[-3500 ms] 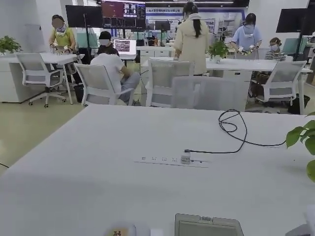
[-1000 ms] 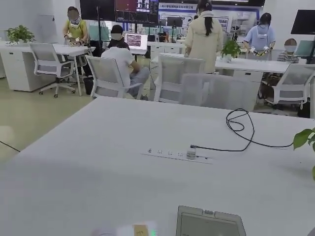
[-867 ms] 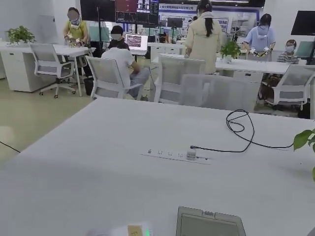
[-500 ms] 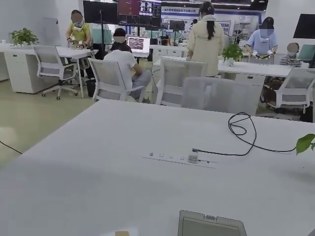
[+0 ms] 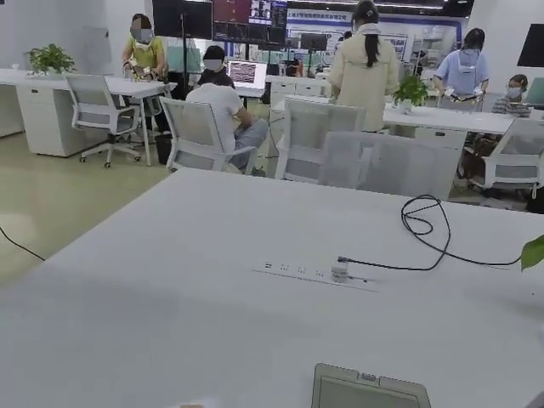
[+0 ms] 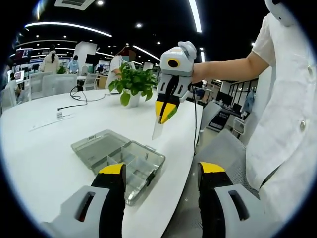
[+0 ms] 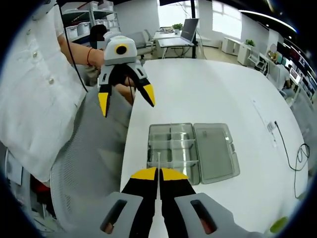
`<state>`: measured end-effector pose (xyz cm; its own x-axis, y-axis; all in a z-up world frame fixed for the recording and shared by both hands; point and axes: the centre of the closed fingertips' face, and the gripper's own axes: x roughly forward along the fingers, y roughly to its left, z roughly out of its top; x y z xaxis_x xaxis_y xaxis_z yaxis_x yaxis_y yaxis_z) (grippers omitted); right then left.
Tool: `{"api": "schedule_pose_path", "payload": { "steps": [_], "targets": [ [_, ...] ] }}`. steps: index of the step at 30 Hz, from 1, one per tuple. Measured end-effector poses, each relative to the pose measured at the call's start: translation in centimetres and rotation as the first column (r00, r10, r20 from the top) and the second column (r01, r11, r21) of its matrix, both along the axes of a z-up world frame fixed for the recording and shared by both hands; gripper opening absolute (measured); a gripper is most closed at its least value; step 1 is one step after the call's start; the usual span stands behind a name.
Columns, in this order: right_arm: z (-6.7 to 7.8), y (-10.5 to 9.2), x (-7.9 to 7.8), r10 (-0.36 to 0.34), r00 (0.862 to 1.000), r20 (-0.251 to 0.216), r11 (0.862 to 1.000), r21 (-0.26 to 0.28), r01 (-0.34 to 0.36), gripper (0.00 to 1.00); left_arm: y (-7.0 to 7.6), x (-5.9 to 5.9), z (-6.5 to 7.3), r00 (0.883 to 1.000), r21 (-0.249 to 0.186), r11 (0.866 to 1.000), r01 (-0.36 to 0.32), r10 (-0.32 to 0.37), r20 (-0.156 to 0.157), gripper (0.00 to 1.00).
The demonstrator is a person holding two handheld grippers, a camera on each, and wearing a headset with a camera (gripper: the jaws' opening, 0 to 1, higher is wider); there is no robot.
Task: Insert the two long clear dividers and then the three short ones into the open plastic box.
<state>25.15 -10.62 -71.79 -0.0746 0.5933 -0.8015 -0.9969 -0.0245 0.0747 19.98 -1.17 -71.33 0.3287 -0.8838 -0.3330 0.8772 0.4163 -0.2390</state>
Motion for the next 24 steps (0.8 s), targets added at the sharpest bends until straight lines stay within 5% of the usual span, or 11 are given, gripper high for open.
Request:
{"api": "schedule_pose_path", "payload": {
  "steps": [13,24],
  "targets": [
    [-3.7,0.5,1.8,0.015,0.999,0.031,0.997,-0.078,-0.012,0.03,1.7,-0.1,-1.7,1.000,0.026,1.000,-0.015,0.016,-0.014,0.83],
    [-4.8,0.6,2.2,0.015,1.000,0.020,0.995,-0.098,-0.013,0.03,1.9,-0.1,-1.6,0.999,0.001,1.000,-0.025,0.025,-0.025,0.87]
  ]
}}
